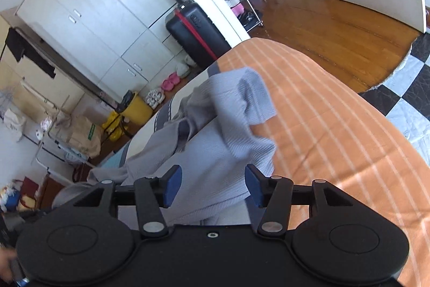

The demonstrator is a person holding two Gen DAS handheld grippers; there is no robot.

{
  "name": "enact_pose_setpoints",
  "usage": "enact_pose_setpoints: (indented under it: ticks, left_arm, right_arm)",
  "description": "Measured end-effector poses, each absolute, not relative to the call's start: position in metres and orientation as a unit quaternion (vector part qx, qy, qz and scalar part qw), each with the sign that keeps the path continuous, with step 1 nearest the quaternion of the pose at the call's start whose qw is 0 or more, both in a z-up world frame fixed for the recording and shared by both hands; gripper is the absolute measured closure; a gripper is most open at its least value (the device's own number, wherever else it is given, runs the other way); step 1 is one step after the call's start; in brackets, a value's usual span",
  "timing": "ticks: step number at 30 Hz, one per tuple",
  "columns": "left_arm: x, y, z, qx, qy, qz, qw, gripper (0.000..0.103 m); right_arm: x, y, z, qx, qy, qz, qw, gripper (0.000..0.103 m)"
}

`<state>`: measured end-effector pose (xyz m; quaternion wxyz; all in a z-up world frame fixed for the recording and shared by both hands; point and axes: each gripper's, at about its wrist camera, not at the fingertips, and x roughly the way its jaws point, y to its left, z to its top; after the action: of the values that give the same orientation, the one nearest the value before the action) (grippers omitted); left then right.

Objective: Fold clothes

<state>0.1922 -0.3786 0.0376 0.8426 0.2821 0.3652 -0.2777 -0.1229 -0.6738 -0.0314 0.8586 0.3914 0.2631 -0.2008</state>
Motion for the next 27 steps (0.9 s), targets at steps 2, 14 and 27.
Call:
enact_pose_setpoints:
  ticks: [2, 14, 27]
  left_arm:
    - [0.189, -0.373, 0.046, 0.258, 0.391, -0.265, 0.843, 0.089]
    - [0.157, -0.287, -0.008, 0.106, 0.403, -0.247, 0.875, 0.092]
    - [0.133, -0.298, -0.046, 0.139, 0.384, -0.143, 0.902, 0.042]
  right_arm:
    - [-0.109, -0.663, -0.026, 0.371, 0.289, -0.196, 0.861, 0.038]
    - [-0.044, -0.6, -0.028, 0.254, 0.436, -0.145, 0.851, 0.033]
    - [-0.027, -0.573, -0.079, 0.222, 0.475, -0.162, 0.836, 0.033]
